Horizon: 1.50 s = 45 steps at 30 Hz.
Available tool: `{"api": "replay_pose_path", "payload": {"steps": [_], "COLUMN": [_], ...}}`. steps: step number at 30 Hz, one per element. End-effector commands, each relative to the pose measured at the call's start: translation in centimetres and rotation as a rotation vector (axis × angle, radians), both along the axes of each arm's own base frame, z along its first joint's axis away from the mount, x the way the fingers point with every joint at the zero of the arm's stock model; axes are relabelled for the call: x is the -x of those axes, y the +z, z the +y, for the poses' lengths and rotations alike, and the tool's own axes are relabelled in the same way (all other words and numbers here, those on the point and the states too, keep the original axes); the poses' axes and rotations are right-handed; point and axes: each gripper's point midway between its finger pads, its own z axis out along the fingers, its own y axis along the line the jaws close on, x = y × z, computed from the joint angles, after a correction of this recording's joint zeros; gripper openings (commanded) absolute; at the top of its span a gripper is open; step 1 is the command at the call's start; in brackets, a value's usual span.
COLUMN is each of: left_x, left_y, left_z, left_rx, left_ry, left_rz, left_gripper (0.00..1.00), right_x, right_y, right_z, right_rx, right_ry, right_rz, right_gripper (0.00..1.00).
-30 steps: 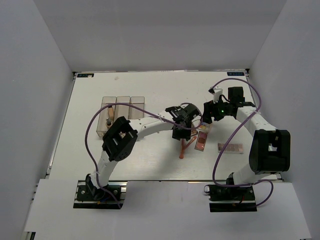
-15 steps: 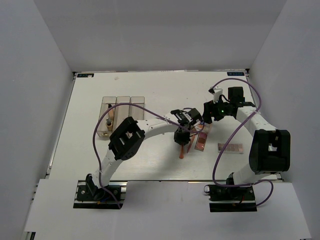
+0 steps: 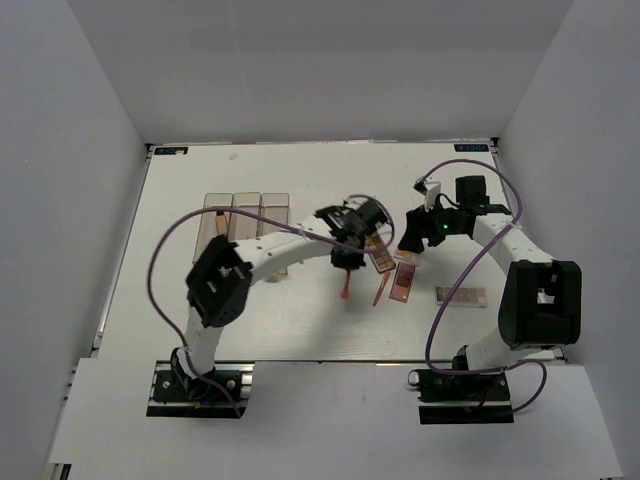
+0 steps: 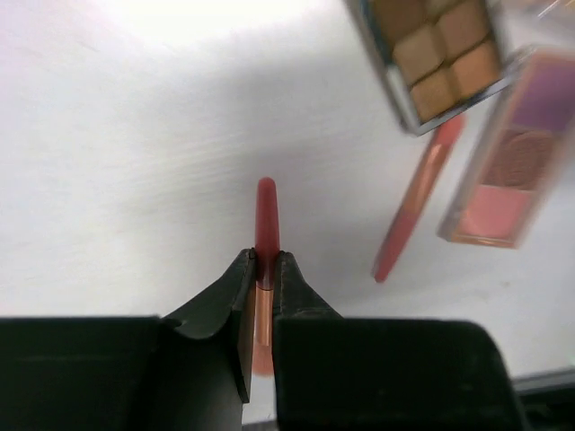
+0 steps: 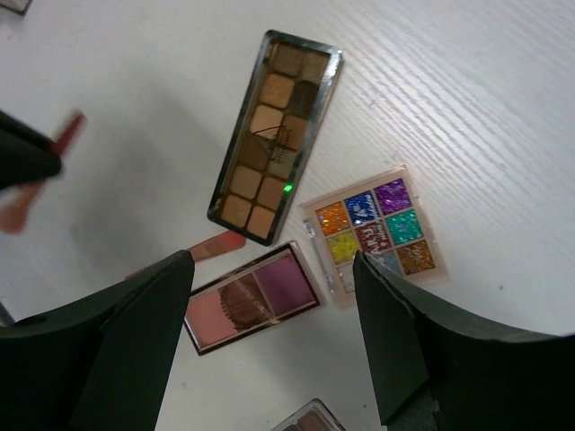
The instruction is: Organize the makeup
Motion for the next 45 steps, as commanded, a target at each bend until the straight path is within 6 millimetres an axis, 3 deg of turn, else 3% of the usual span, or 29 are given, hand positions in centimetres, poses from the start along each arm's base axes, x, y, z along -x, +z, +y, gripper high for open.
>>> {"api": "replay_pose_path", "payload": {"steps": [1, 3, 4, 7, 9, 11, 20, 26, 29, 33, 34, 38, 41, 45], "left_x": [-4.8, -5.8, -6.7, -8.2, -9.6, -10.8, -13.6, -15.1, -15.5, -15.9, -15.9, -15.8, -16.0, -16.8], "left_y": [9.1, 9.3, 9.8, 11.1, 12.2, 12.0, 9.5, 8.5, 7.2, 5.7, 5.4, 4.7, 5.2, 8.0], "left_z": [4.9, 7.3, 9.6, 12.6, 15.6, 18.3, 26.2, 28.1, 28.3, 29.0, 29.0, 29.6, 29.7, 28.6], "left_rx": [0.081, 0.066, 0.070, 0.085, 0.072, 0.041, -0.074, -0.093, -0.118, -0.138, -0.142, -0.159, -0.146, -0.065], "left_ry": [0.121, 0.168, 0.219, 0.285, 0.346, 0.390, 0.515, 0.518, 0.489, 0.478, 0.475, 0.478, 0.484, 0.465], "left_rz": [-0.192, -0.199, -0.210, -0.253, -0.291, -0.300, -0.285, -0.278, -0.250, -0.223, -0.215, -0.199, -0.208, -0.259], "left_gripper": [0.04, 0.04, 0.03, 0.03, 0.03, 0.04, 0.05, 0.05, 0.11, 0.29, 0.38, 0.58, 0.68, 0.69], "right_x": [1.9, 2.4, 2.6, 3.2, 3.6, 4.0, 5.4, 6.1, 6.2, 7.6, 8.0, 7.9, 9.3, 10.7], "right_y": [1.1, 1.0, 1.0, 1.1, 1.0, 1.1, 1.1, 0.7, 1.0, 2.0, 2.1, 2.4, 1.3, -0.8], "right_z": [1.4, 1.6, 1.7, 2.0, 2.1, 2.5, 3.8, 4.3, 4.8, 5.6, 5.6, 6.1, 6.1, 5.5], "right_rx": [-0.061, -0.065, -0.063, -0.056, -0.048, -0.047, -0.024, -0.013, -0.022, -0.043, -0.032, 0.000, 0.029, 0.115], "right_ry": [0.110, 0.130, 0.150, 0.194, 0.205, 0.227, 0.306, 0.334, 0.364, 0.570, 0.639, 0.763, 0.895, 1.103], "right_rz": [-0.006, 0.005, -0.005, -0.016, -0.018, -0.025, -0.061, -0.057, -0.071, -0.184, -0.230, -0.301, -0.321, -0.410], "right_gripper": [0.78, 0.77, 0.77, 0.77, 0.77, 0.77, 0.76, 0.76, 0.77, 0.79, 0.79, 0.80, 0.80, 0.80]}}
